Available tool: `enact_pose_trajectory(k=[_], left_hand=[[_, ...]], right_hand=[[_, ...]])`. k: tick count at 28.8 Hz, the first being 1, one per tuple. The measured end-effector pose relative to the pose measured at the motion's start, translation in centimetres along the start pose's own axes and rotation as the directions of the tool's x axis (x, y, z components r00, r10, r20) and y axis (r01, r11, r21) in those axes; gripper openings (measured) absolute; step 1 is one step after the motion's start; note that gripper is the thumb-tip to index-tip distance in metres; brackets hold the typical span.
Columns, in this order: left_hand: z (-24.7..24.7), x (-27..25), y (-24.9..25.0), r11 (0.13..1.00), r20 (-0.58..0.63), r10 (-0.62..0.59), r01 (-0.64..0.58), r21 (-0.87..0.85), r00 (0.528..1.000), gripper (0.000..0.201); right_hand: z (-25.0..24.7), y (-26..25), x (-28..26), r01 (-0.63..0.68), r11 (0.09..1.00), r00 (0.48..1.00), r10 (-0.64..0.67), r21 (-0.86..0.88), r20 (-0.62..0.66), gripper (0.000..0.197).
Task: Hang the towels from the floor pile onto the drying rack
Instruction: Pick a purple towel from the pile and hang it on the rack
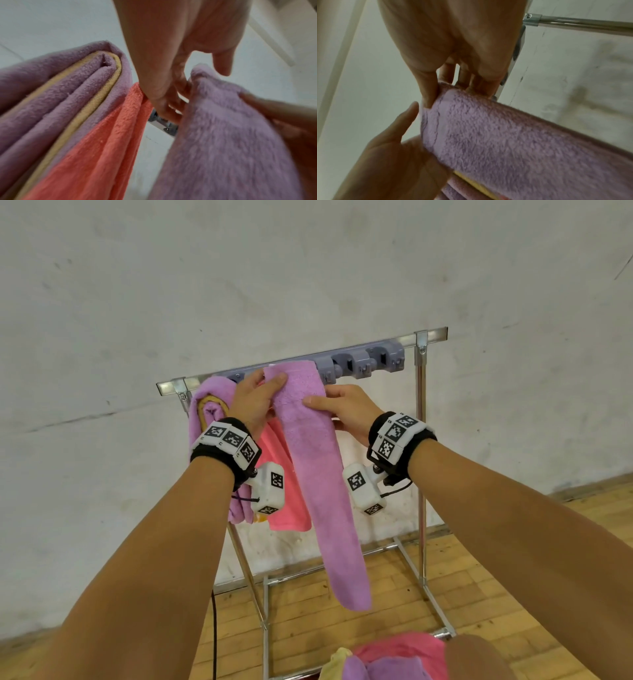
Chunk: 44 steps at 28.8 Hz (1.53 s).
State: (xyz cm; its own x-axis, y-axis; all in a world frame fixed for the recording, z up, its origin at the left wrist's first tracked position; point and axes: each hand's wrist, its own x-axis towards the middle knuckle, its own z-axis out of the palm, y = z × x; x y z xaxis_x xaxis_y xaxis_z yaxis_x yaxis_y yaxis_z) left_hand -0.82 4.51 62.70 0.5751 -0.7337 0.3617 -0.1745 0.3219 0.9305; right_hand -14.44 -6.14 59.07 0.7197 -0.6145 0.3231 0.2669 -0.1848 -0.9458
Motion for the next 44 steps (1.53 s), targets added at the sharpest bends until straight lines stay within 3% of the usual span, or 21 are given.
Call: enact_pose_trajectory(k=[2,5,9,13,16,20,22,24,28,31,35,39,42,44], left_hand=[[0.0,-0.3,-0.5,0.996,0.058,-0.082,0.08,0.028,0.995,0.033],[0.2,-0.9,-1.3,0.977,0.128,-0.197,0.184,0.105,0.972,0.033],[-0.1,-0.8,-0.5,0.991,0.096,-0.121,0.114,0.071,0.988,0.025],[-0.3,-0.3,0.5,0.999,0.02,-0.031,0.032,-0.032,0.999,0.038],[-0.6,0.0,0.5,1.0,-0.05,-0.023,0.022,-0.002,0.999,0.035],[-0.4,-1.0,-0.1,0.975,0.12,-0.214,0.204,0.087,0.969,0.054],[0.0,-1.9,-0.5,0.954,0.168,-0.284,0.261,0.148,0.944,0.049],[0.1,-2.0,-0.9,0.958,0.189,-0.264,0.234,0.167,0.946,0.041],[0.0,-1.5,-0.4,0.984,0.109,-0.152,0.139,0.114,0.982,0.035],[-0.2,-1.3,0.5,0.993,0.04,-0.085,0.081,0.083,0.996,0.025],[-1.0,-0.8,0.9,0.996,-0.052,-0.08,0.081,0.02,0.995,0.046],[-0.6,-2.1,0.9,0.981,0.075,-0.185,0.179,0.074,0.98,0.05],[-0.2,-2.8,0.5,0.966,0.165,-0.238,0.216,0.141,0.957,0.034],[-0.2,-2.7,0.3,0.971,0.162,-0.212,0.189,0.149,0.964,0.027]], right_hand=[[0.3,-0.3,0.4,0.05,0.999,0.998,-0.049,0.022,-0.043,0.031],[0.6,-0.8,0.9,0.109,0.994,0.989,-0.105,0.026,-0.108,0.028],[0.7,-1.0,0.3,0.0,0.995,1.0,0.001,0.103,-0.003,0.033],[0.7,-0.1,-0.2,-0.145,0.989,0.983,0.14,0.038,0.119,0.031],[0.4,-0.2,-0.3,-0.089,0.996,0.992,0.091,-0.023,0.09,0.028],[0.5,-0.9,0.2,0.034,0.999,0.999,-0.034,0.024,-0.031,0.03],[0.4,-1.2,0.6,0.065,0.998,0.993,-0.063,0.019,-0.095,0.027],[0.3,-1.4,0.8,0.061,0.998,0.992,-0.064,-0.023,-0.11,0.029],[0.5,-1.2,0.0,-0.054,0.995,0.999,0.052,0.083,0.015,0.038],[0.4,-0.7,-0.5,-0.137,0.99,0.987,0.134,0.033,0.087,0.045],[0.2,-0.8,-0.9,-0.109,0.993,0.989,0.105,0.038,0.107,0.031],[0.8,-1.7,-0.4,0.016,0.996,1.0,-0.017,0.088,0.01,0.028],[1.0,-2.3,-0.1,0.074,0.986,0.995,-0.063,0.146,-0.082,0.018],[1.2,-2.4,-0.4,0.065,0.98,0.996,-0.053,0.186,-0.066,0.018]])
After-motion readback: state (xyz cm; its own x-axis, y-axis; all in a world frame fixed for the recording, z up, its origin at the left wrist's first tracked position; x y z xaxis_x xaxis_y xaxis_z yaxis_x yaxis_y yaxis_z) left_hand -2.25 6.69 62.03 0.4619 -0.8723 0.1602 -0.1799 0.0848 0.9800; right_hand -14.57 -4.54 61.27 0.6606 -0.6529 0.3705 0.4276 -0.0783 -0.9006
